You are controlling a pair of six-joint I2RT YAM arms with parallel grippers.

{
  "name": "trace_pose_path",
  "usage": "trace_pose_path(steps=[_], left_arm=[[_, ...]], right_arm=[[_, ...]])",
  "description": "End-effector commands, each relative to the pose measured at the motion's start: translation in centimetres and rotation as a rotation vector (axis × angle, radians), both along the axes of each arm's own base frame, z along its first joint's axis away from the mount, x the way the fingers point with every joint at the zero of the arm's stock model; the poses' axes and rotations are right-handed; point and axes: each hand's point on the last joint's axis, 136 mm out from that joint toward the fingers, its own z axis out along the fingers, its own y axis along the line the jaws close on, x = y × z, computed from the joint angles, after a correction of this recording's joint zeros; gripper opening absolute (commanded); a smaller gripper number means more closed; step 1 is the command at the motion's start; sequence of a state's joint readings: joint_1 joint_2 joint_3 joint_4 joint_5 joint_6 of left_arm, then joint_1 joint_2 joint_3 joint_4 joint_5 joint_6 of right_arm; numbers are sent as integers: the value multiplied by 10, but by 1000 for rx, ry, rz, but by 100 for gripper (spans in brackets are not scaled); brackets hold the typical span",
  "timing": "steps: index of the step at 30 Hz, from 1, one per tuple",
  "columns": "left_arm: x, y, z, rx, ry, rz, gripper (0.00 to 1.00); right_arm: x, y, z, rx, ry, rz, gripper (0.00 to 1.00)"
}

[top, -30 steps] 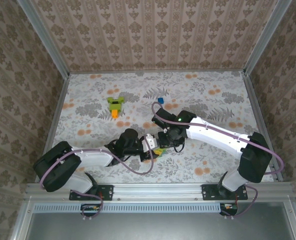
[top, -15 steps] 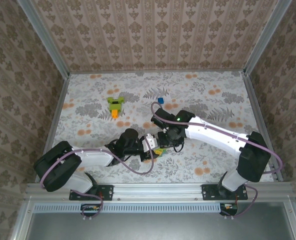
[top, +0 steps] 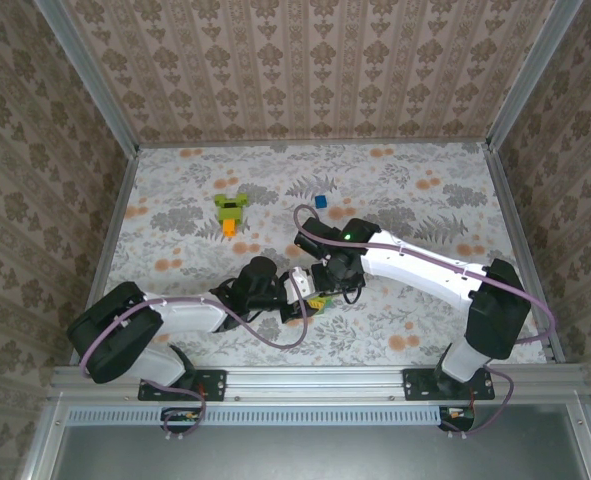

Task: Assemble a carrot with lego

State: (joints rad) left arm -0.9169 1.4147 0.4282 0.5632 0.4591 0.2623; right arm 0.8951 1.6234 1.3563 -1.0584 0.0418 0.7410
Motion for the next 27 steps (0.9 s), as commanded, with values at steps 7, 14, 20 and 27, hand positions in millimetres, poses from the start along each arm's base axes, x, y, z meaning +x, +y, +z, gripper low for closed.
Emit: trace_pose_path(steps=[7, 14, 20, 27], left_arm=[[-5, 8, -31, 118, 18, -4, 11], [-5, 7, -30, 119, 18, -5, 11], [-6, 7, -31, 122, 19, -6, 11], [-6, 7, -33, 128, 23, -9, 11]], right_arm=[[-5, 4, -12, -8, 35, 4, 32], [-2, 10, 1, 43, 2, 12, 46], [-2, 13, 7, 67, -8, 19, 53], [0, 19, 18, 127, -33, 31, 62]])
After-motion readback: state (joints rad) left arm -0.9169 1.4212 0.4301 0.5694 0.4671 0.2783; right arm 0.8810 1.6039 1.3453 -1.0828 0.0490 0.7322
